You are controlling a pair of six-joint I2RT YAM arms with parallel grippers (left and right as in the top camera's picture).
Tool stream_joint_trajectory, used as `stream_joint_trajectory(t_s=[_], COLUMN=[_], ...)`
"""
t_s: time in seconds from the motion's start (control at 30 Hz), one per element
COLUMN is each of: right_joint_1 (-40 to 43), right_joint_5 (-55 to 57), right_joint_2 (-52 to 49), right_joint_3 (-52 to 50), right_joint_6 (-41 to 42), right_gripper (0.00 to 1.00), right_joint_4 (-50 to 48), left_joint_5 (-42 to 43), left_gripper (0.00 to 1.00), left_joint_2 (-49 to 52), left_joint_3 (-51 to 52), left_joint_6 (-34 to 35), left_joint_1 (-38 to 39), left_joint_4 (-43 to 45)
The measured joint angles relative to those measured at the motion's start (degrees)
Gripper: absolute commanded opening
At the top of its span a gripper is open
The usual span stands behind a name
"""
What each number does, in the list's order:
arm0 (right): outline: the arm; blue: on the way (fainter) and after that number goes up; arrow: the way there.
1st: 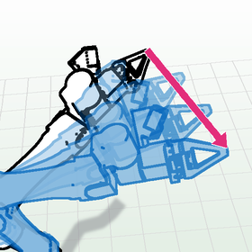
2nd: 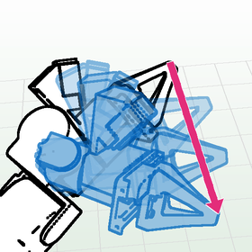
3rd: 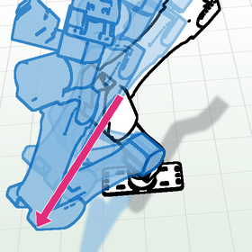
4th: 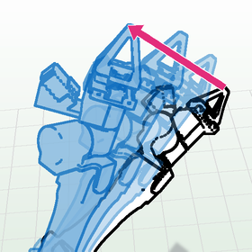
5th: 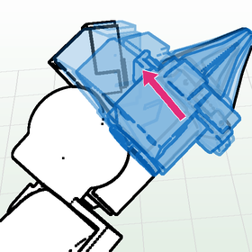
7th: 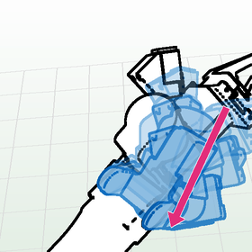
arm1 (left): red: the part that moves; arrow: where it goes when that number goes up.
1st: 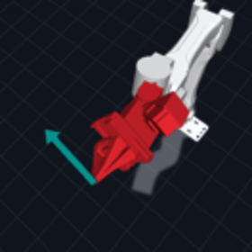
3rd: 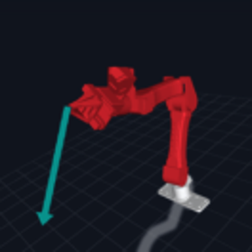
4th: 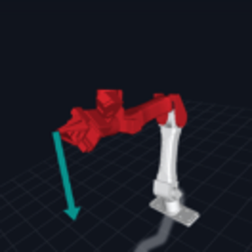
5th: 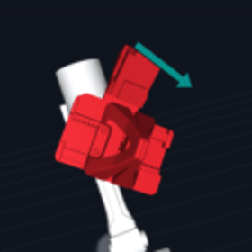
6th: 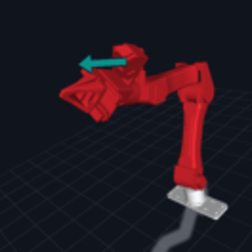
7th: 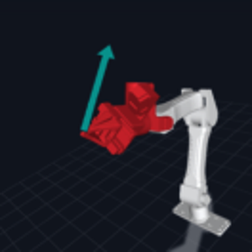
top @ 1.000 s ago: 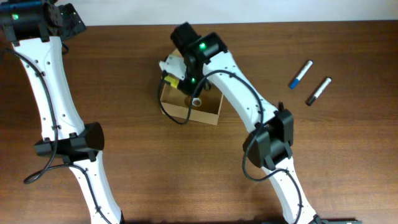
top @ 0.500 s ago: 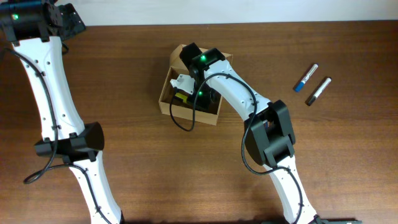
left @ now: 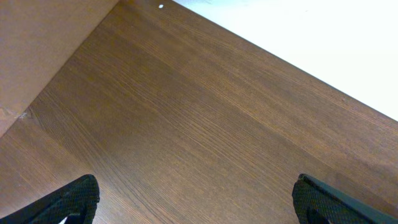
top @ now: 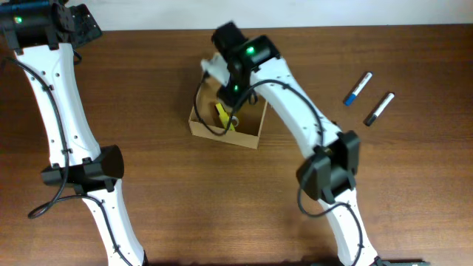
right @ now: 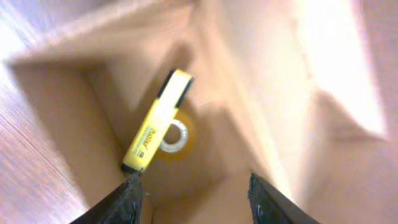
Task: Pack container
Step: 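Carry the highlighter into the box and open the right gripper, then grasp the blue-capped whiteboard marker with the right gripper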
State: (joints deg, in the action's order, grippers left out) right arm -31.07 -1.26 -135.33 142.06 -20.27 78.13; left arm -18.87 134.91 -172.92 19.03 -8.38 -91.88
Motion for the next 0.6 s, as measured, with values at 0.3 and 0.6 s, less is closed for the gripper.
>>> stream_joint_trajectory(t_s=[0.3, 0.6], right_joint_1=[9.18, 31.28], right_joint_5=[6.91, 8.72], right_joint_2=[14.36, 10.36], right_joint_3=[3.23, -2.14], right_joint_6=[17.35, 39.5], right_gripper=[0.45, 0.44], right_joint_4=[1.7, 1.95], left_joint_5=[0.02, 0.02], left_gripper=[1.0, 1.0], left_joint_2=[0.0, 0.0], left_joint_3=[0.0, 0.0], left_joint_6=[0.02, 0.02], left_joint_1=[0.0, 0.0], left_joint_4=[-0.02, 0.0])
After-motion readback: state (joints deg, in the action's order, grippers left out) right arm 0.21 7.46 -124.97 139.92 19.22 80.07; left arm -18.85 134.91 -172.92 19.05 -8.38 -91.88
